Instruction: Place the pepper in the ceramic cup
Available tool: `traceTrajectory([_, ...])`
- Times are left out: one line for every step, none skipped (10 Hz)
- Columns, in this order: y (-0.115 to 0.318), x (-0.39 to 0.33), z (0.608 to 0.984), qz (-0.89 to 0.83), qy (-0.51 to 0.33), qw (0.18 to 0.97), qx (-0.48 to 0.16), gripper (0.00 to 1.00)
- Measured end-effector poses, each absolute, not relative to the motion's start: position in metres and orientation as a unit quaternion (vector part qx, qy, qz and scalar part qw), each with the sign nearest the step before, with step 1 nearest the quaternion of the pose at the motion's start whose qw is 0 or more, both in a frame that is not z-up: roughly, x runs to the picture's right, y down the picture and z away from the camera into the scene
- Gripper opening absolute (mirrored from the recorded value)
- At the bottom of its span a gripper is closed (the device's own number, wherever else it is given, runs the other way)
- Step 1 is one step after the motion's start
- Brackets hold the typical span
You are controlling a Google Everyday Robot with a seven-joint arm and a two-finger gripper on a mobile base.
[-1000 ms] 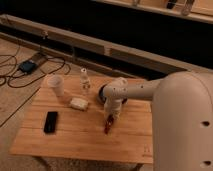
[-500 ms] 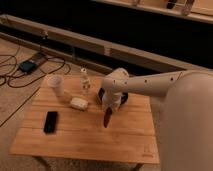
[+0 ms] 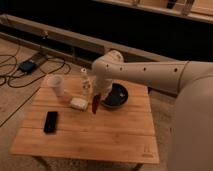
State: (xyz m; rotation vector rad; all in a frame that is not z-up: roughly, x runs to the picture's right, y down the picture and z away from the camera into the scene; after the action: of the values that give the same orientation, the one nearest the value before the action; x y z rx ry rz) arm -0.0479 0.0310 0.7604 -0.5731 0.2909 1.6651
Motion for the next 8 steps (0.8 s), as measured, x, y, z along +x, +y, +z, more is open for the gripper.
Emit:
traceTrajectory([0.018,-0.064,0.757,0.718,0.112,0.639,-0.253,0.0])
traceTrajectory([0.008,-0.078,0.756,0.71,0.098,0.649,-0.256,0.0])
traceTrajectory([-0.003,-0.098,0.756,0.699,0.081,0.662,-0.26,0.0])
traceTrajectory([-0.016,-0.121,0.756,0.687,0.061,0.674,-0.266,0.0])
traceTrajectory([-0.024,-0.135,0.756,0.68,0.048,0.68,-0.27,0.0])
traceTrajectory([-0.033,-0.155,0.756,0.669,0.03,0.689,-0.276,0.0])
traceTrajectory([-0.043,-0.173,0.758,0.659,0.012,0.698,-0.28,0.0])
traceTrajectory([-0.051,-0.188,0.76,0.651,-0.002,0.704,-0.283,0.0])
